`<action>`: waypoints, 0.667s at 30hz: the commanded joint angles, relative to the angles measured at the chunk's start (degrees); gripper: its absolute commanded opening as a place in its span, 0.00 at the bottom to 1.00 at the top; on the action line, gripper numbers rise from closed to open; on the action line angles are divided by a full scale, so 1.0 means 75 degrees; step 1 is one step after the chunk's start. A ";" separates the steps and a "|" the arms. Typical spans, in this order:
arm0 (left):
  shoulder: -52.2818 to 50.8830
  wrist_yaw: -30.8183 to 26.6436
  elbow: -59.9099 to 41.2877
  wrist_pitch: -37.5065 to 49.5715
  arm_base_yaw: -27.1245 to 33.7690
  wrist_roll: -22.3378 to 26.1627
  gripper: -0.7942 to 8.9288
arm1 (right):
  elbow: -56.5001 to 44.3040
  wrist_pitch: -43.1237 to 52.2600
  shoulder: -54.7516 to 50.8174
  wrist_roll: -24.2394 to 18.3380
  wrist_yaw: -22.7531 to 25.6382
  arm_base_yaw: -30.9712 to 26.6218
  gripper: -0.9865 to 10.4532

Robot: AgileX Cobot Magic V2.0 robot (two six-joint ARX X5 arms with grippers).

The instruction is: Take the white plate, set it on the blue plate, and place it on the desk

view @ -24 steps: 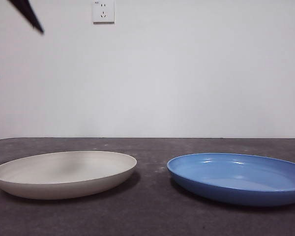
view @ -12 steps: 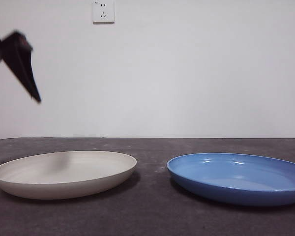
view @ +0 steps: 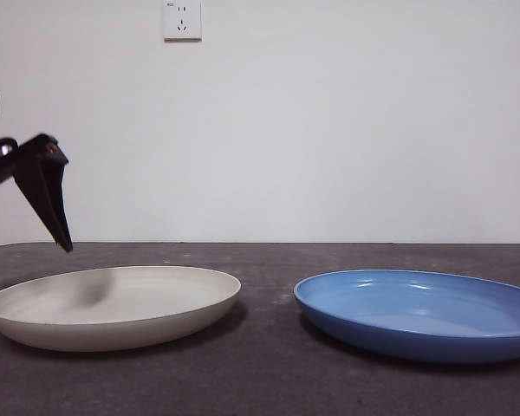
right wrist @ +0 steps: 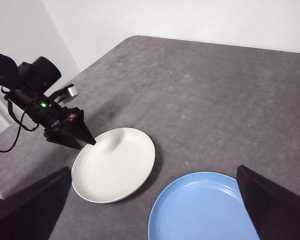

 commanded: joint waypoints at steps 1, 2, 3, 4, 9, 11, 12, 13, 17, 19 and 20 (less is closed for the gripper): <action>0.0283 0.0315 0.0172 0.0184 -0.0038 0.0146 0.72 | 0.0140 0.0070 0.0026 -0.0009 -0.0015 0.0041 0.61; 0.0350 0.0484 0.0172 0.0254 -0.0055 0.0146 0.72 | 0.0140 0.0070 0.0026 -0.0009 -0.0015 0.0041 0.61; 0.0396 0.0615 0.0172 0.0294 -0.0079 0.0146 0.71 | 0.0140 0.0070 0.0023 -0.0009 -0.0015 0.0041 0.61; 0.0443 0.0638 0.0172 0.0332 -0.0108 0.0146 0.71 | 0.0140 0.0070 0.0026 -0.0009 -0.0015 0.0041 0.61; 0.0592 0.0522 0.0172 0.0347 -0.0198 0.0149 0.65 | 0.0140 0.0067 0.0026 -0.0009 -0.0015 0.0041 0.61; 0.0592 0.0522 0.0172 0.0376 -0.0198 0.0146 0.65 | 0.0140 0.0067 0.0023 -0.0009 -0.0015 0.0041 0.61; 0.0592 0.0522 0.0172 0.0391 -0.0198 0.0146 0.63 | 0.0140 0.0067 0.0023 -0.0009 -0.0015 0.0041 0.61; 0.0592 0.0522 0.0172 0.0391 -0.0198 0.0146 0.58 | 0.0140 0.0067 0.0023 -0.0009 -0.0015 0.0038 0.61; 0.0592 0.0516 0.0172 0.0341 -0.0201 0.0154 0.36 | 0.0140 0.0067 0.0026 -0.0009 -0.0012 0.0041 0.61; 0.0592 0.0516 0.0172 0.0326 -0.0213 0.0187 0.33 | 0.0140 0.0067 0.0026 -0.0012 -0.0009 0.0038 0.61; 0.0592 0.0516 0.0169 0.0329 -0.0216 0.0189 0.33 | 0.0140 0.0067 0.0026 -0.0012 -0.0009 0.0038 0.61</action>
